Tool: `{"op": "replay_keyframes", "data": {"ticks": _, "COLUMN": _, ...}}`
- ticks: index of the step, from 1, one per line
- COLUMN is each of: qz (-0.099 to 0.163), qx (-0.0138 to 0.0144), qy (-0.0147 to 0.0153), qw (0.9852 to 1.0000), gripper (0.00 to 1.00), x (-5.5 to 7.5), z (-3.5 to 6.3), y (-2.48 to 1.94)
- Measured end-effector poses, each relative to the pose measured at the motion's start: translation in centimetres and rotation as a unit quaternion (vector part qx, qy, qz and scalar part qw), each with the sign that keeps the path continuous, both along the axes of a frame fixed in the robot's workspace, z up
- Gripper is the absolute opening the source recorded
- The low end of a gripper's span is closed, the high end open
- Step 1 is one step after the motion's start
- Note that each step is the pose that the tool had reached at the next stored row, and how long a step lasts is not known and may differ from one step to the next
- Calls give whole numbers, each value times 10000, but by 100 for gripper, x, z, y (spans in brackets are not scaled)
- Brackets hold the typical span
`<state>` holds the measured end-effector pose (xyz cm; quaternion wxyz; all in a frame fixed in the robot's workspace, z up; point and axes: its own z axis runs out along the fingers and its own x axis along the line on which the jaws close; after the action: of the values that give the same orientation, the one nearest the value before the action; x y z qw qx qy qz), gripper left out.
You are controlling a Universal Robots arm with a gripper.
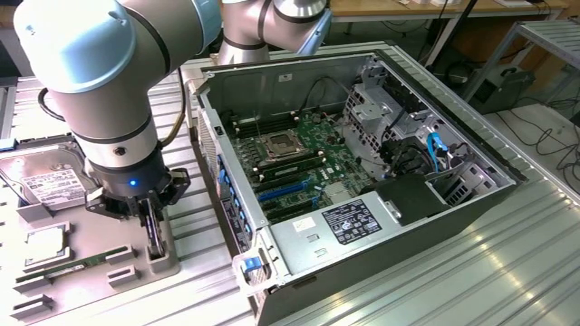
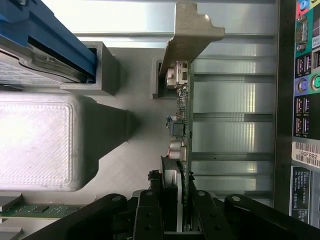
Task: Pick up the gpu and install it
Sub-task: 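Pick up the gpu and move the gpu toward the slot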
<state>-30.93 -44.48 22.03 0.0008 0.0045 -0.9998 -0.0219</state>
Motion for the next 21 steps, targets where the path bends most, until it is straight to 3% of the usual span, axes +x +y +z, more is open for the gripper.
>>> {"op": "replay_keyframes", "data": {"ticks": 14, "qz": 0, "qx": 2, "qy": -2, "qw": 10000, "gripper": 28, "x": 0, "z": 5, "y": 0}}
{"op": "replay_keyframes", "data": {"ticks": 21, "qz": 0, "qx": 1, "qy": -1, "qw": 10000, "gripper": 28, "x": 0, "z": 142, "y": 0}}
